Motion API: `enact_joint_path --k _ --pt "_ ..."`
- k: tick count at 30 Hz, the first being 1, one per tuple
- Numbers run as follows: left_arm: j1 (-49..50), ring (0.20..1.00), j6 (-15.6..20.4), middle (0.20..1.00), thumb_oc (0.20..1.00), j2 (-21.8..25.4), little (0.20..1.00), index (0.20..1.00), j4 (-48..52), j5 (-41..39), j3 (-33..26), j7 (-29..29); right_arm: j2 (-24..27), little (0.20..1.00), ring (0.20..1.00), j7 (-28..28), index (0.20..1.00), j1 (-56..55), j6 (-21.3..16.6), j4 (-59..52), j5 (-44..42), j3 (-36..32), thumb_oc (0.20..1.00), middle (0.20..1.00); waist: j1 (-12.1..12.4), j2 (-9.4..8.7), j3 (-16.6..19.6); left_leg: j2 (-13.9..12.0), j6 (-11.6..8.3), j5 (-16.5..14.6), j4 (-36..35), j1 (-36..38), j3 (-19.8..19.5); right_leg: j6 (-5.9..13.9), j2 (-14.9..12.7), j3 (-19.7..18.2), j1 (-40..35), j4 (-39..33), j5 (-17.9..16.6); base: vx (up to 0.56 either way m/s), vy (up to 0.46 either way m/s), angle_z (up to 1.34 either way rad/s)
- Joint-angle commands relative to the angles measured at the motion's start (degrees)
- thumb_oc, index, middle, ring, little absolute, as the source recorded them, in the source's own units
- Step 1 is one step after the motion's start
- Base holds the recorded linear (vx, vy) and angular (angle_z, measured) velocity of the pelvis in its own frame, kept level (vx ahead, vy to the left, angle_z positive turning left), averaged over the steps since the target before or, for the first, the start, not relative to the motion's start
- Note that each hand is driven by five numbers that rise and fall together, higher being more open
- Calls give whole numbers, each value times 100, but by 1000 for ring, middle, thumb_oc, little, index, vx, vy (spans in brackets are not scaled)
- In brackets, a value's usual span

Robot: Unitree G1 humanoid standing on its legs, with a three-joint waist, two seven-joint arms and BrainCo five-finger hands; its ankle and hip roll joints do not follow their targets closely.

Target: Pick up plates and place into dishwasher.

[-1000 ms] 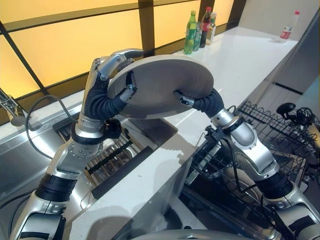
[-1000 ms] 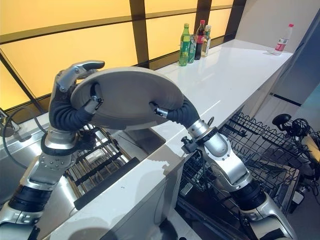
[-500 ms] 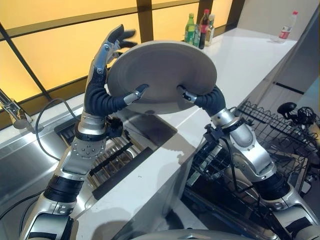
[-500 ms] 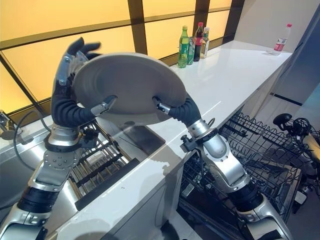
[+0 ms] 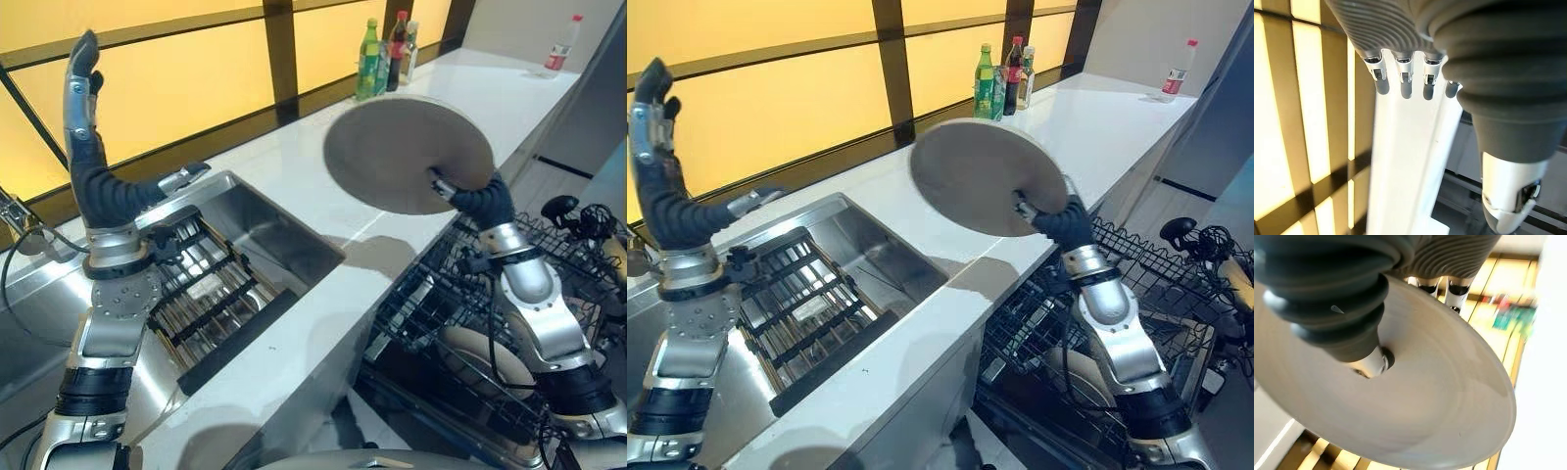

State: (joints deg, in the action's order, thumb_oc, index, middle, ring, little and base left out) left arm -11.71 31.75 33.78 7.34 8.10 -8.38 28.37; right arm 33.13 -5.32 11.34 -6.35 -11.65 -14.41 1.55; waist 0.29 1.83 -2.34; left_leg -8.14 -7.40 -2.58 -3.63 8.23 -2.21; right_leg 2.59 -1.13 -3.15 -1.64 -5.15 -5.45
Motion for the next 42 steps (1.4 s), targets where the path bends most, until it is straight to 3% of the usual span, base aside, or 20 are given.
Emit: enact_joint_path --k 1,6,12,15,20,29,34,38,42 --pt "111 1000 22 1000 1000 418 1000 1000 -228 -114 -266 47 302 200 200 -533 200 -205 -248 -74 453 -606 200 200 -258 -215 192 42 138 26 292 -582 28 590 -770 -3 -140 904 980 43 -85 -2" --pt "305 1000 44 1000 1000 489 1000 1000 -259 -274 -537 -133 422 200 200 -847 200 -598 -212 336 781 -1147 200 200 -360 -182 118 -33 125 27 286 -542 107 604 -760 -48 -124 938 995 28 -102 -5" --pt "391 1000 -1 1000 1000 690 1000 1000 -257 -417 -694 -290 878 200 200 -1400 200 -862 95 1167 2074 -1681 200 200 -432 -146 13 -139 65 83 339 -590 80 549 -642 -62 -114 979 1035 6 -114 -3" --pt "472 1000 2 1000 1000 712 1000 1000 -275 -448 -784 -299 1066 200 200 -1471 200 -1023 307 1493 2759 -1823 200 200 -451 -132 -38 -184 33 79 373 -612 46 508 -591 -54 -129 1001 1093 22 -105 -5" --pt "509 1000 -100 1000 1000 795 1000 1000 -212 -538 -871 -264 1394 200 200 -1222 200 -1192 535 1942 3112 -1868 200 200 -454 -104 -168 -229 -17 143 439 -735 -60 448 -509 -61 -76 1056 1127 -30 -89 -4" --pt "422 1000 -148 1000 1000 935 1000 1000 -156 -428 -824 -186 1735 200 200 -336 200 -1253 509 2502 3574 -1354 200 200 -433 -52 -358 -234 -83 209 559 -946 -214 410 -464 -39 38 1166 1174 -19 -53 1" --pt "125 1000 -235 1000 1000 1048 1000 1000 -193 -275 -533 15 1854 200 200 -273 200 -990 445 2953 3469 -790 200 200 -385 5 -566 -191 -99 244 711 -1201 -286 400 -478 -32 219 1305 1193 -63 -36 2" --pt "-78 1000 -266 1000 1000 1124 1000 1000 -287 -158 -320 199 1887 200 200 -505 200 -688 541 3214 3428 -387 200 200 -348 75 -755 -136 -98 191 789 -1345 -333 391 -508 -30 318 1413 1300 -57 -23 2" --pt "-413 1000 -287 1000 1000 1204 1000 1000 -420 -8 -51 505 1998 200 200 -1390 200 -131 780 3730 3485 -36 200 200 -334 211 -1048 -52 -89 252 818 -1560 -392 372 -530 -39 506 1505 1310 -150 14 1"
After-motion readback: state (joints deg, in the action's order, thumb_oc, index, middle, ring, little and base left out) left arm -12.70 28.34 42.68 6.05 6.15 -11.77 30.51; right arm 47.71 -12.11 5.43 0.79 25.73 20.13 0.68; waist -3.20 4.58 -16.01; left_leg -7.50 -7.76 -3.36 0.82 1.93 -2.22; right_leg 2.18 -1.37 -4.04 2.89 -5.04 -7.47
